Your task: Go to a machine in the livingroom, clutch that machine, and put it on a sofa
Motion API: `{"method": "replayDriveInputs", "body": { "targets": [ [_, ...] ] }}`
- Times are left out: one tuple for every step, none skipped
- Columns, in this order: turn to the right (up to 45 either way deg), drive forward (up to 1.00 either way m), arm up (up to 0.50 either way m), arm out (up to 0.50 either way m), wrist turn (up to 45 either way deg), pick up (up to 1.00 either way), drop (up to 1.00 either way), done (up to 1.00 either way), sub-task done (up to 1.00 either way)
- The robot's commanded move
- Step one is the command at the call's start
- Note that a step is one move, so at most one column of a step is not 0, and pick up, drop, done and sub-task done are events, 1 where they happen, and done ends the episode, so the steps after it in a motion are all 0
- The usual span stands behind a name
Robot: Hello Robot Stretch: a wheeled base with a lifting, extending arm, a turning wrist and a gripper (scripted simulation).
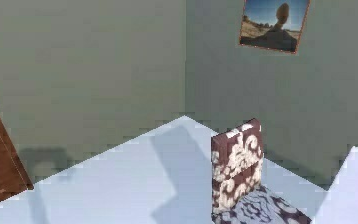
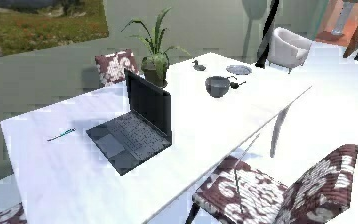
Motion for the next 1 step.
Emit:
{"method": "replayDriveInputs", "body": {
  "targets": [
    [-12.0,0.00,0.00,0.00,0.0,0.00,0.00,0.00,0.00]
  ]
}}
